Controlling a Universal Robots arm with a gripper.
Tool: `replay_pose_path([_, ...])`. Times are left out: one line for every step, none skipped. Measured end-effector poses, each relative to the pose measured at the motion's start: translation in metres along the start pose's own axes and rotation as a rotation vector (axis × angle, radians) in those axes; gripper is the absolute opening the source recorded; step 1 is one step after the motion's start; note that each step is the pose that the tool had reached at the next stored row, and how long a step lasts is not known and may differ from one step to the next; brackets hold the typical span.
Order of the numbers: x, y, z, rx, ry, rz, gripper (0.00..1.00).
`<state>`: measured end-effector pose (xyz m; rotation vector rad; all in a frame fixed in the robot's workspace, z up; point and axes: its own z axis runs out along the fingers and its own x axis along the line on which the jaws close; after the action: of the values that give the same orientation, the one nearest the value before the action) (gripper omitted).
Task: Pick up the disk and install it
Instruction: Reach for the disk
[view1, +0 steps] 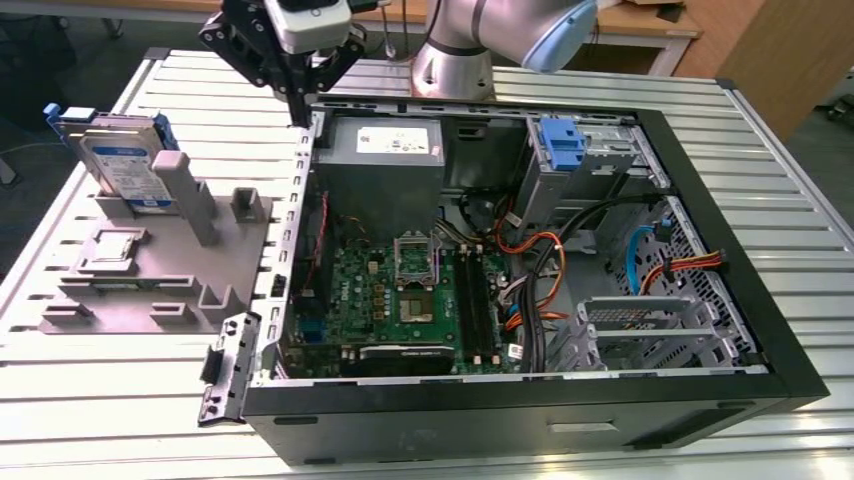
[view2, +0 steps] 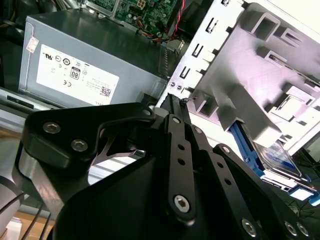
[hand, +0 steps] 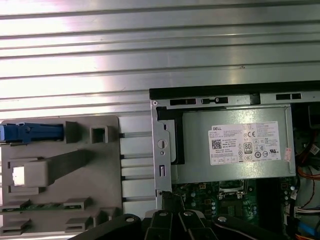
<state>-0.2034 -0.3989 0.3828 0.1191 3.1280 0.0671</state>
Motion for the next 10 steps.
replay_pose_path([0.0003,0.0,0.0,0.0,0.0001,0.0,0.1])
replay_pose_path([0.0005,0.0,0.0001,0.0001,0.0003,0.0,0.1])
replay_pose_path([0.0008,-0.0001,0.0001,0.0001,0.0005,0.0,0.1])
replay_pose_path([0.0011,-0.0001,0.0001,0.0001,0.0006,0.0,0.1])
replay_pose_path([0.0014,-0.0001,0.0002,0.0,0.0007,0.0,0.1])
replay_pose_path([0.0017,-0.0001,0.0002,0.0001,0.0009,0.0,0.1])
replay_pose_path([0.0019,-0.0002,0.0003,0.0001,0.001,0.0,0.1])
replay_pose_path([0.0023,-0.0002,0.0003,0.0001,0.0012,0.0,0.1])
replay_pose_path([0.0027,-0.0002,0.0004,0.0001,0.0013,0.0,0.1])
replay_pose_path([0.003,-0.0003,0.0004,0.0002,0.0015,0.0,0.1])
